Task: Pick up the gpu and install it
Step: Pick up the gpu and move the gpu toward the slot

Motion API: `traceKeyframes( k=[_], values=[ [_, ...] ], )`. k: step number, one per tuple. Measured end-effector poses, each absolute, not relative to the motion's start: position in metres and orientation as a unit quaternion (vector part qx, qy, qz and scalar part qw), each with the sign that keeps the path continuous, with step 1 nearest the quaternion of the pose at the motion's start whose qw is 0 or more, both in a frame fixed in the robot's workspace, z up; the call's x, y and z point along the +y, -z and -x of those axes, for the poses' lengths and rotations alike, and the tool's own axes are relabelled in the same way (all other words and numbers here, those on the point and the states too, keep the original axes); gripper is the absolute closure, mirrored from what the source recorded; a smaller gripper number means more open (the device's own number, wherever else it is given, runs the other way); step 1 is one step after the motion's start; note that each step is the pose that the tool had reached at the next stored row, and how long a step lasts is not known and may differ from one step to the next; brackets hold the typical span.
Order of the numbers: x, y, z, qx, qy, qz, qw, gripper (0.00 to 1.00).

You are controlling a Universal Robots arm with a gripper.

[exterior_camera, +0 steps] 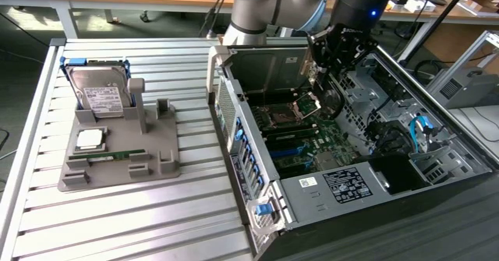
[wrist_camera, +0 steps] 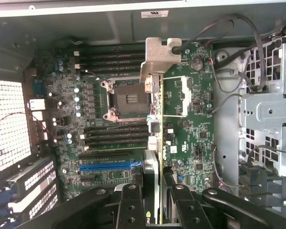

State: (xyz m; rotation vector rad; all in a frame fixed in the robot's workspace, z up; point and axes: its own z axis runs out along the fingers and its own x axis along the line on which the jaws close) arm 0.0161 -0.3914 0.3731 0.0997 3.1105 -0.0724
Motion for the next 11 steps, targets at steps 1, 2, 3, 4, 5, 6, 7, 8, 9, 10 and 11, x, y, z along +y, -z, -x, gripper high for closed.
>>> traceKeyframes(
  k=[1,2,3,4,5,6,7,8,9,10,11],
  values=[
    [-0.3914,-0.3728,-0.0165,0.999,0.024,-0.032,0.014,0.73],
    [-0.3914,-0.3723,-0.0170,0.999,0.024,-0.032,0.014,0.73],
    [-0.3914,-0.3719,-0.0173,0.999,0.024,-0.032,0.014,0.73],
    [-0.3914,-0.3714,-0.0178,0.999,0.024,-0.032,0.014,0.73],
    [-0.3914,-0.3709,-0.0182,0.999,0.025,-0.032,0.014,0.73],
    [-0.3914,-0.3704,-0.0187,0.999,0.025,-0.032,0.014,0.73],
    [-0.3914,-0.3700,-0.0191,0.999,0.025,-0.032,0.014,0.73],
    [-0.3914,-0.3695,-0.0196,0.999,0.026,-0.032,0.014,0.73],
    [-0.3914,-0.3690,-0.0200,0.999,0.026,-0.032,0.014,0.73],
    [-0.3914,-0.3683,-0.0206,0.999,0.026,-0.032,0.014,0.73],
    [-0.3914,-0.3676,-0.0214,0.999,0.027,-0.032,0.014,0.73]
  ],
)
